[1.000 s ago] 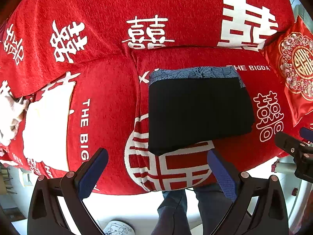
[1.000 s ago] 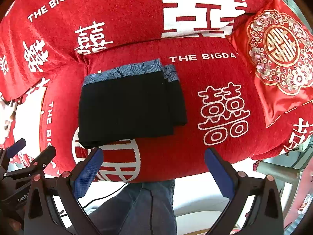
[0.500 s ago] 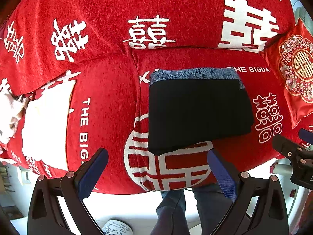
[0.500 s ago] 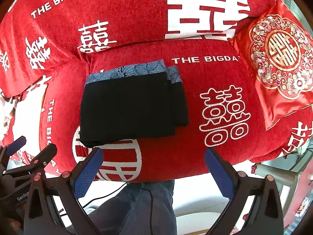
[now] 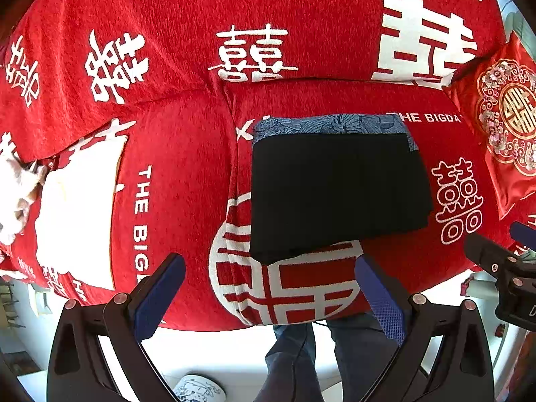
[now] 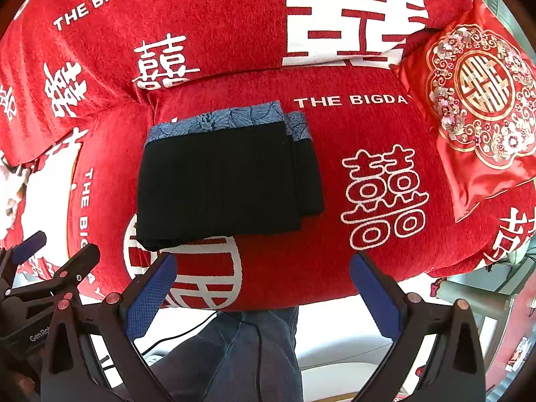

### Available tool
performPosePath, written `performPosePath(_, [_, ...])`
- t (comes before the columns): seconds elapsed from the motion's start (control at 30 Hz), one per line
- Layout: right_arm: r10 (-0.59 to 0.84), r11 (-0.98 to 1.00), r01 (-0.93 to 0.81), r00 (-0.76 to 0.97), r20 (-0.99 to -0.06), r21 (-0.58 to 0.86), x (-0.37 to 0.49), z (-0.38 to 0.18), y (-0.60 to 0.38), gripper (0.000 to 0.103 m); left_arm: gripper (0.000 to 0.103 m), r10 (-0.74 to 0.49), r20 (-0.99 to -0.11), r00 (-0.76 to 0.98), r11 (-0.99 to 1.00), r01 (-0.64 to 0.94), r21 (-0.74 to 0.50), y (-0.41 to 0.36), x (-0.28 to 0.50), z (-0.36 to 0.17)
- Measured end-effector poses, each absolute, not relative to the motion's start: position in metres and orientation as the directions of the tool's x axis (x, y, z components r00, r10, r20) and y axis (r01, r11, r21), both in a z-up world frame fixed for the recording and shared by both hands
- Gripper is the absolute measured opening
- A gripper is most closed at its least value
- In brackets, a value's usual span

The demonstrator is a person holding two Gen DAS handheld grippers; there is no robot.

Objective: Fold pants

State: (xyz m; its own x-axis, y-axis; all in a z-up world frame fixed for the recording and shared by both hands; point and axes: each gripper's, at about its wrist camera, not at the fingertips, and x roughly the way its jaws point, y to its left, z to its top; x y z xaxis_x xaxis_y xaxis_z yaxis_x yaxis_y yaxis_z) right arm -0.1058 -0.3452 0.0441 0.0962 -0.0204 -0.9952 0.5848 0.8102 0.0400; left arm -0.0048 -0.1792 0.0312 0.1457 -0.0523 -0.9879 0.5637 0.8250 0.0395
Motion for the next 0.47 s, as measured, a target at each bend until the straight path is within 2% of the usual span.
performPosePath(0.47, [-0.018, 0.813, 0.581, 0.092, -0.996, 0.039, -0.1056, 0.0419, -0.3441, 0.103, 0.101, -0.084, -0.985, 0.148, 0.810, 0.587, 0.019, -0.1832, -0.0080, 0.0340])
